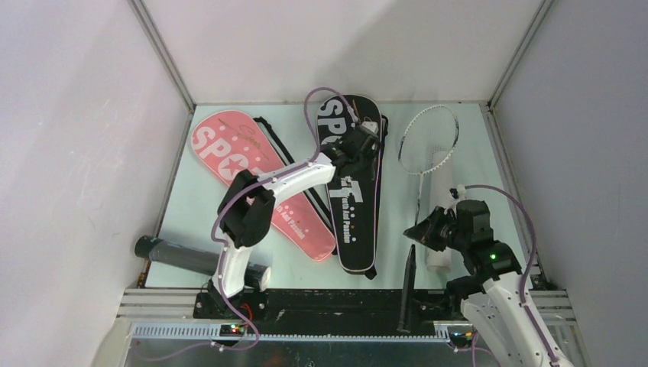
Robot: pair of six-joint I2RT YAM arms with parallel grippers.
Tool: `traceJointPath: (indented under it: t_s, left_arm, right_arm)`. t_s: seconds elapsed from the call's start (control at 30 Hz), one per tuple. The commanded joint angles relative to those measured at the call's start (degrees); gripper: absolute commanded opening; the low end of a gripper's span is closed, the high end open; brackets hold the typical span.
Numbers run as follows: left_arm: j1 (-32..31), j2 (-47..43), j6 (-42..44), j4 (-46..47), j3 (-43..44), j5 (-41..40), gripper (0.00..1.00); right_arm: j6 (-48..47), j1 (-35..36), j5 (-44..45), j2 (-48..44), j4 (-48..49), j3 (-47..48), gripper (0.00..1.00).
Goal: Pack up the badminton gear
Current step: Open the racket bag at the center of the board.
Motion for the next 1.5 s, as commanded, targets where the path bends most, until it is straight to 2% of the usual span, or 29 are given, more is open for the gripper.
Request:
traceJointPath:
  t_s: [0.0, 0.2, 0.33, 0.5, 0.6, 0.67, 0.73, 0.77, 0.83, 0.9, 1.1, 1.47]
  left_arm:
    - [-4.2, 0.1, -3.4, -2.3, 0.6, -3.4, 0.34]
    - [-7.2, 0.6, -5.4, -1.3, -3.0, -5.4, 0.46]
    - [-7.8, 4.2, -5.5, -2.0, -0.2, -6.2, 0.52]
    - [-8.3, 9.0, -6.5, -5.6, 3.9, -7.0, 0.54]
    - [-9.0, 9.1, -8.8, -6.2, -0.7, -7.7, 0.53]
    - [-9.5, 9.1, -9.4, -5.9, -3.1, -8.6, 0.48]
    - [-9.8, 9.4, -9.1, -5.6, -3.6, -9.4, 0.35]
    - [-9.9, 9.7, -8.6, -6.0, -3.3, -9.6, 0.20]
    - [-9.9, 9.9, -7.4, -7.2, -1.6, -10.6, 0.04]
    - [-10.0, 8.9, -5.8, -7.7, 0.0, -11.7, 0.01]
    - [-9.6, 1.5, -1.8, -7.5, 2.1, -13.4, 0.00]
    - [-9.5, -6.9, -3.2, -6.2, -2.7, -12.1, 0.00]
  right_arm:
    - [-1.0, 0.1, 2.0, -2.3, -0.8, 2.2, 0.00]
    - [-0.8, 0.0, 6.4, -4.8, -3.4, 3.3, 0.00]
    - [-0.5, 0.0, 7.3, -6.9, -3.4, 3.7, 0.00]
    - [-0.9, 0.0, 7.4, -7.3, -3.8, 4.0, 0.00]
    - [-0.7, 0.0, 7.2, -7.8, -3.7, 4.0, 0.00]
    - [-0.7, 0.0, 7.2, -8.0, -4.0, 4.0, 0.00]
    - [-0.8, 0.0, 7.7, -8.2, -4.6, 4.0, 0.00]
    - [-0.9, 0.0, 8.1, -8.3, -4.8, 4.0, 0.00]
    - [-1.0, 0.0, 8.1, -8.4, -4.7, 3.9, 0.00]
    - [-0.9, 0.1, 7.6, -8.2, -4.5, 3.9, 0.00]
    - [-0.5, 0.2, 5.7, -7.5, -2.9, 3.6, 0.00]
    - [1.2, 2.0, -4.8, -2.6, 0.8, -1.4, 0.00]
